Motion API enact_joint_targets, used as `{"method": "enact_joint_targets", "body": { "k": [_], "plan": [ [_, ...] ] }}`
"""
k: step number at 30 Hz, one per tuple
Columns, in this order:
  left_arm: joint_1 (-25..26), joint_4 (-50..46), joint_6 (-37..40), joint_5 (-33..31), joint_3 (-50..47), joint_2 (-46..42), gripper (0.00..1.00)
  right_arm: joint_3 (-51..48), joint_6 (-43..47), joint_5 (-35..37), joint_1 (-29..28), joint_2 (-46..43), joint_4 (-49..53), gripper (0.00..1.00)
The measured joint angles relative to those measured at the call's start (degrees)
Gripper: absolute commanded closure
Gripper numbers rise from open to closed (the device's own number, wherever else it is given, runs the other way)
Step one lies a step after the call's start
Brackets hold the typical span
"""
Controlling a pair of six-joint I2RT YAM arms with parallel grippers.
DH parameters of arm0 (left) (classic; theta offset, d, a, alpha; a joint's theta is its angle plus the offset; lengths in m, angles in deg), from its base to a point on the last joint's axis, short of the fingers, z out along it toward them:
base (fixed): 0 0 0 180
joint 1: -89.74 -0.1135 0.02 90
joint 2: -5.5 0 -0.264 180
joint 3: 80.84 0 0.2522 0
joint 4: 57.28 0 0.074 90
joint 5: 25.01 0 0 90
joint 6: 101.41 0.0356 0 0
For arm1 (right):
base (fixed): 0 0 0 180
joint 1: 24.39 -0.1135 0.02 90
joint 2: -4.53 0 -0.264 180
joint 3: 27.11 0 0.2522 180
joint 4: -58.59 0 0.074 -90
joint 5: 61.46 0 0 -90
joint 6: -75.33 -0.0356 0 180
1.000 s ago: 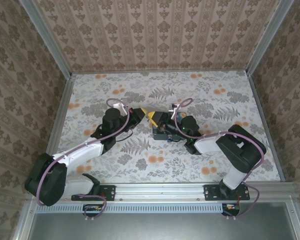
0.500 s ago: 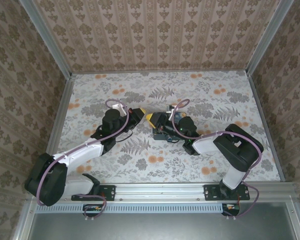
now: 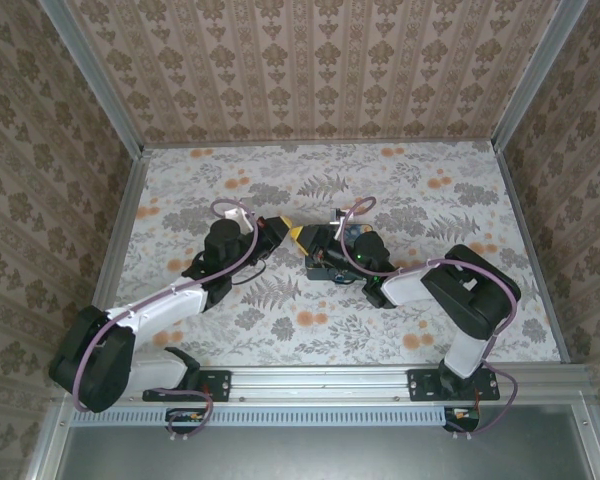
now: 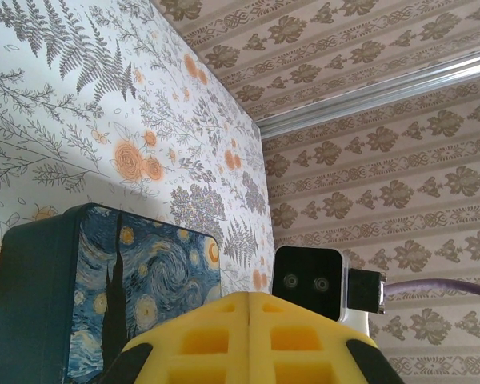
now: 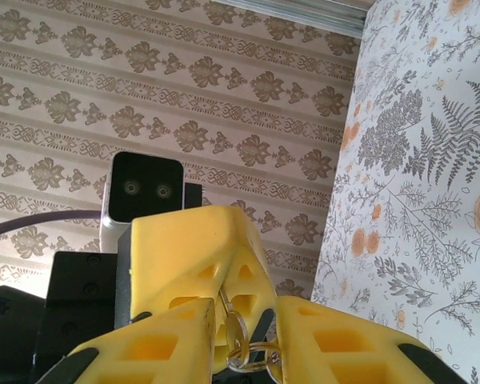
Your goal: Unlock the padlock with the key
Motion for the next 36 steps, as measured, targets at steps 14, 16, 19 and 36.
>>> {"method": "enact_joint_targets", "body": {
  "k": [14,16,19,36],
  "plan": [
    [0.00,-0.07,0.00,-0.59,-0.42,-0.17,1.00,-0.35,0.37,0.37,0.00,-0.02,-0.83,0.95],
    [0.00,-0.09,0.00,-0.61,-0.44,-0.17,1.00,-0.42,0.39,0.37,0.00,-0.02,-0.85,1.00],
    [0.00,-0.09,0.00,-0.72,-0.46,-0.17,1.00,-0.44,0.39,0.37,0.02,-0.02,-0.90,1.00],
    [0.70,-0.02,0.00,-1.01,-0.48,-0.20,1.00,-1.79,0.42,0.35,0.39,-1.05,-1.22,1.00]
  ]
}}
